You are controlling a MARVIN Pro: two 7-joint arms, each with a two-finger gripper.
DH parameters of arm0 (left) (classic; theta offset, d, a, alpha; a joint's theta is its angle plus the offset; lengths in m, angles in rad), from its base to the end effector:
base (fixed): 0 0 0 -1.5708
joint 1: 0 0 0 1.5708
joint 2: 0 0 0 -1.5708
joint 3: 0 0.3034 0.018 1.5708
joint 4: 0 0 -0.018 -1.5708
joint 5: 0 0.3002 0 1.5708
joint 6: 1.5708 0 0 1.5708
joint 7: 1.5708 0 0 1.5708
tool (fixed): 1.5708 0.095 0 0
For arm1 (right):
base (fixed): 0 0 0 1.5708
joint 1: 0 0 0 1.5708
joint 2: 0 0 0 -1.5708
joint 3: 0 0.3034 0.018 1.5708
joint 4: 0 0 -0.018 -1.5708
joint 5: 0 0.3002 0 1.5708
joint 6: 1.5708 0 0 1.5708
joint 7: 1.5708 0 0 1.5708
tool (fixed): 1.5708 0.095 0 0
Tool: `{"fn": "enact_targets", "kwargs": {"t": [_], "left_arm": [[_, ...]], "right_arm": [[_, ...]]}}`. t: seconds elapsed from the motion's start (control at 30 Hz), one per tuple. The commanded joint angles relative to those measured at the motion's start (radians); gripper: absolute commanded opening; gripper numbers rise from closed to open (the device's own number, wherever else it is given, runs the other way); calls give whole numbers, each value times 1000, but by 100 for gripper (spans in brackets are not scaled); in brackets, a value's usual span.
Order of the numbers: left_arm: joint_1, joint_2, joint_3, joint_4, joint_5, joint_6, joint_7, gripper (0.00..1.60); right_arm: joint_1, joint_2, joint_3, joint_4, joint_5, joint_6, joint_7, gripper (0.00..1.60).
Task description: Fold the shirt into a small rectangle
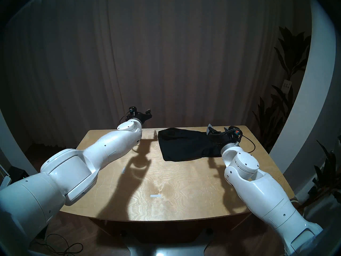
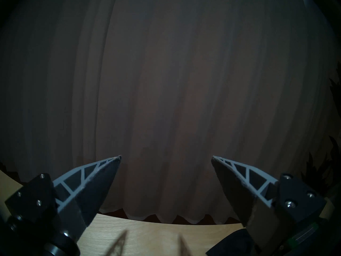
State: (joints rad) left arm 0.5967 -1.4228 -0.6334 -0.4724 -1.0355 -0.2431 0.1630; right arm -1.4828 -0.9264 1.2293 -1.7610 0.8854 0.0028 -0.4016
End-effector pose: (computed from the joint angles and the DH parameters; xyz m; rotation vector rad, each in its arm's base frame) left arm 0.6278 -0.0288 -0.2723 2.2250 0.1391 2.0145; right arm 0.4157 -0.0744 -0.2540 -2.1655 0.2671 -2.0260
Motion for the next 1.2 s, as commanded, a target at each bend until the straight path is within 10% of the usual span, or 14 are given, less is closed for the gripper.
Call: {"fn": "enact_targets", "kwargs": {"t": [0.0, 1.17], "left_arm": [[7, 89, 14, -30, 31, -36, -22, 160], [136, 329, 2, -226, 61, -162, -107, 160]], "right_arm": [[105, -36, -12, 19, 12, 31, 17, 160], [327, -103, -87, 283, 43, 191, 102, 160]]}}
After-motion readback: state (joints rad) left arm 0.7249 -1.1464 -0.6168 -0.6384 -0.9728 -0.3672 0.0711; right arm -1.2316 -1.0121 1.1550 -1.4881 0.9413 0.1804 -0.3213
